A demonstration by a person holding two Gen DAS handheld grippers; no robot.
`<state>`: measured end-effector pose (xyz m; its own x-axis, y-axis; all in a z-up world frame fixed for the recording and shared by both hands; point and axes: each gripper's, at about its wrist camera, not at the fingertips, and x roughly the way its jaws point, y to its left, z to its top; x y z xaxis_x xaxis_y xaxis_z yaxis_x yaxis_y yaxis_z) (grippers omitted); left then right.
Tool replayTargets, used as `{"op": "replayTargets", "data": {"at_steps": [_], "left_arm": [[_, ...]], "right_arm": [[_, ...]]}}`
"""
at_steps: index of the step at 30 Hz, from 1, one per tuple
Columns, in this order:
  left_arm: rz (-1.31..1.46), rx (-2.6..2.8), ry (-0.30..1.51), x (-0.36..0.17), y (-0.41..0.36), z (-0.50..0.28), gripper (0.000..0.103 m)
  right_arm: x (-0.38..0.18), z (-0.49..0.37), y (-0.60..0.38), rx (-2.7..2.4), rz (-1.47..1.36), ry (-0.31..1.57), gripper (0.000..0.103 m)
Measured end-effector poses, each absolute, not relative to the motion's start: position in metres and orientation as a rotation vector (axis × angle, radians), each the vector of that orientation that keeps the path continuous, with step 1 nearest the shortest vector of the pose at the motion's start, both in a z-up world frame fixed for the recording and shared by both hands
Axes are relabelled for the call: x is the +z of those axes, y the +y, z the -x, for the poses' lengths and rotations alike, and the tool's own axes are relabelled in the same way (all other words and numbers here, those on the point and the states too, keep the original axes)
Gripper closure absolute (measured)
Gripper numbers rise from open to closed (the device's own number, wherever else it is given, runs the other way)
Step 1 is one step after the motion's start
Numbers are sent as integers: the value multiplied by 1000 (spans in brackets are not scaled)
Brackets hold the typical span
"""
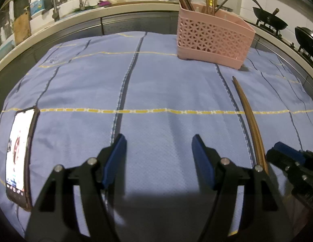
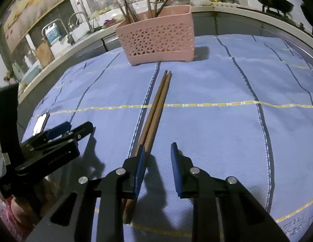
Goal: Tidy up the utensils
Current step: 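Move both open tools back to the last chopsticks on the cloth, then close the right tool on a wooden chopstick while the left tool closes on another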
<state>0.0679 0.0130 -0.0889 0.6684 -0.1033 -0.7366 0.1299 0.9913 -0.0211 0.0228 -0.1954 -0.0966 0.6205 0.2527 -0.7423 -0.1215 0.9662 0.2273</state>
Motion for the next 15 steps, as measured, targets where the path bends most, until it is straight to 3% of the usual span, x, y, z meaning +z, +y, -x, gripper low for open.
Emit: {"op": "replayTargets", "data": {"at_steps": [9, 15], "left_arm": [[-49, -155, 826, -88, 9, -67, 37], [-58, -202, 826, -86, 4, -67, 37]], "right_arm": [[-94, -24, -174, 189, -6, 855, 77], [-97, -27, -174, 230, -32, 872, 90]]}}
